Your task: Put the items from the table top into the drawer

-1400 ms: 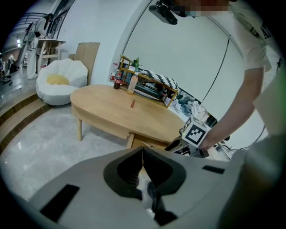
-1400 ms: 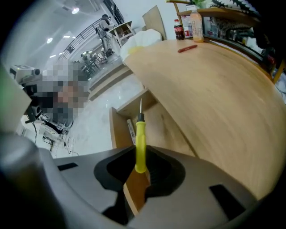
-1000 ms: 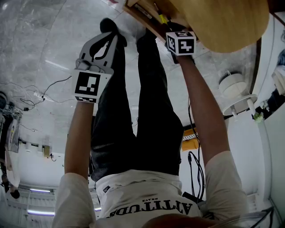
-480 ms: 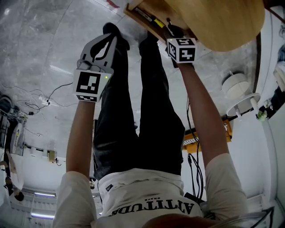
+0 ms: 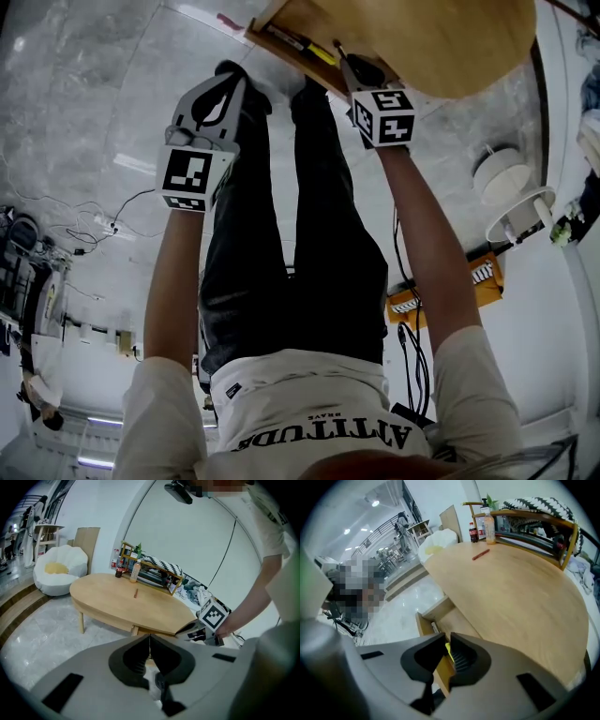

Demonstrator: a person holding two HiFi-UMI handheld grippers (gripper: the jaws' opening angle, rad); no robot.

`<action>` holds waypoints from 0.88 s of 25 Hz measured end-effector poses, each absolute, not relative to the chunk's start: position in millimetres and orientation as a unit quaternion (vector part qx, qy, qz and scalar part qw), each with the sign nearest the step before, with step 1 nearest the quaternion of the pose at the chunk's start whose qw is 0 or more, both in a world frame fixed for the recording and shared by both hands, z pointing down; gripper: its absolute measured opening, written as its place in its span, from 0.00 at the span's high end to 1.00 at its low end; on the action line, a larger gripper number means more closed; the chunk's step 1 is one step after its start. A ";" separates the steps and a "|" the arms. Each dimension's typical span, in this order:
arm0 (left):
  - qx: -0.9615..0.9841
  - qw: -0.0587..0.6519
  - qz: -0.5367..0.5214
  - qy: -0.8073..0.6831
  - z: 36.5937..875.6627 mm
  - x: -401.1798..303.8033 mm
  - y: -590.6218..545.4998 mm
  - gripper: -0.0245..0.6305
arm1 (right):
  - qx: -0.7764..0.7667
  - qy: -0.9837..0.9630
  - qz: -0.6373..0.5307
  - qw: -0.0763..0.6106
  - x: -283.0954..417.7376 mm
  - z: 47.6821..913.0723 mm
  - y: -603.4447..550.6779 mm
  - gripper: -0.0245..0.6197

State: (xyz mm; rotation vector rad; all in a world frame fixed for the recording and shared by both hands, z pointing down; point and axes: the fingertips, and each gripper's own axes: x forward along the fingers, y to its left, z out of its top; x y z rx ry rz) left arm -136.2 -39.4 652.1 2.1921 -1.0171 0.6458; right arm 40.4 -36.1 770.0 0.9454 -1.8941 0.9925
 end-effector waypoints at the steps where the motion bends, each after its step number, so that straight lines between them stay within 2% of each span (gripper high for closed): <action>1: 0.832 0.313 0.246 -0.385 649.9 -132.4 -41.8 0.93 | 0.375 -0.747 0.390 0.386 44.2 764.5 -38.0 0.89; 22: 0.845 0.277 0.267 -0.371 650.6 -79.2 -100.5 0.93 | 0.382 -0.777 0.396 0.304 87.2 709.7 -53.7 0.93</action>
